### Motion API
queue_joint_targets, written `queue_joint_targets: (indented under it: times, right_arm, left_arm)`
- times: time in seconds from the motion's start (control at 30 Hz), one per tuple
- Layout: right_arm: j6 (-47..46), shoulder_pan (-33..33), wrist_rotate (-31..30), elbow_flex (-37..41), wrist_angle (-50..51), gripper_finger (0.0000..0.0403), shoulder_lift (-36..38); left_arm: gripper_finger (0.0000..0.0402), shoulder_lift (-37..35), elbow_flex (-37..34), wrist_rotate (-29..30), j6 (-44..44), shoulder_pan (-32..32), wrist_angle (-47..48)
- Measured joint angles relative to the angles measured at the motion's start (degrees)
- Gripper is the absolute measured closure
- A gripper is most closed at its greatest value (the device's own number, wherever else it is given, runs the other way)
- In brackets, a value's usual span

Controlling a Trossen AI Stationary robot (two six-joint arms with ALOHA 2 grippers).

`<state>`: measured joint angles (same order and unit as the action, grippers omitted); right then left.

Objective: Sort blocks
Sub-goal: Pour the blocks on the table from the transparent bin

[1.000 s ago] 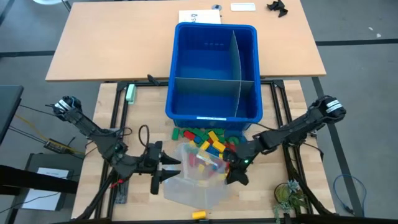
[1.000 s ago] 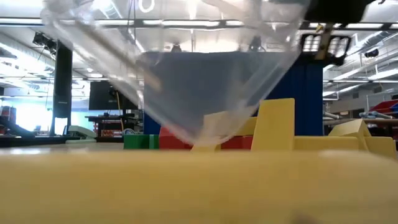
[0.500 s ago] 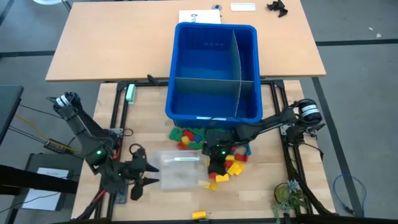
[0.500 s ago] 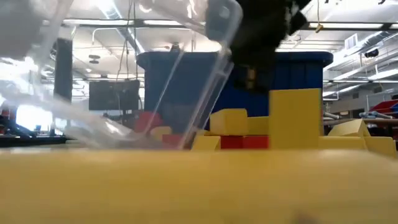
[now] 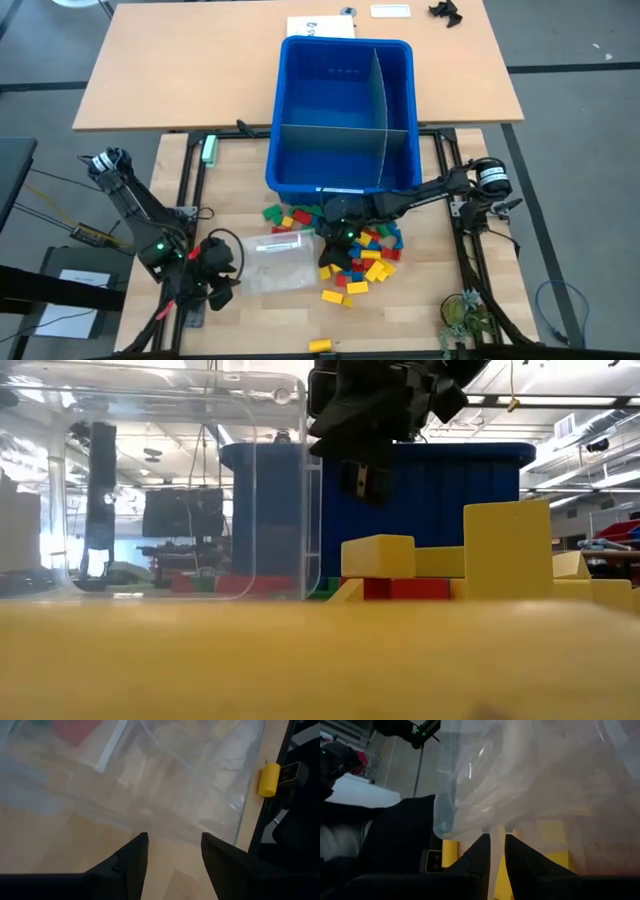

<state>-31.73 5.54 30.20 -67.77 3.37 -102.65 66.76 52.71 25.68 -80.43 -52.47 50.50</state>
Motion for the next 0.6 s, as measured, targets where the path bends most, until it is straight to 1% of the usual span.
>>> queue_joint_targets:
  times: [0.1,0.23,0.3,0.37,0.5,0.57,0.6]
  right_arm:
    - [1.78,0.07,0.34,0.0,0.81,0.0341,0.44]
    - [3.47,0.73,0.62,0.0,2.31,0.0341,2.58]
    - [4.89,1.08,0.58,0.01,4.52,0.0342,4.33]
    - [6.35,1.54,-0.12,0.02,6.23,0.0343,6.31]
    - [8.84,2.79,-4.71,0.04,8.8,0.0347,10.58]
    - [8.93,3.79,-6.14,0.04,9.25,0.0347,12.11]
    - [8.9,4.26,-6.42,0.04,9.56,0.0347,12.64]
  left_arm:
    - [0.0209,-0.69,0.44,0.26,0.0,-0.04,0.37]
    - [0.0211,-1.35,5.5,5.18,2.61,0.76,2.2]
    - [0.0216,-1.29,8.63,7.36,5.29,1.51,5.52]
    - [0.0222,-1.32,11.09,10.42,8.87,2.55,6.49]
    - [0.0233,-1.36,13.99,15.7,15.79,6.63,9.15]
    - [0.0234,-1.42,14.16,15.48,17.84,9.94,10.19]
    - [0.0234,-1.39,14.16,13.82,19.06,12.12,10.76]
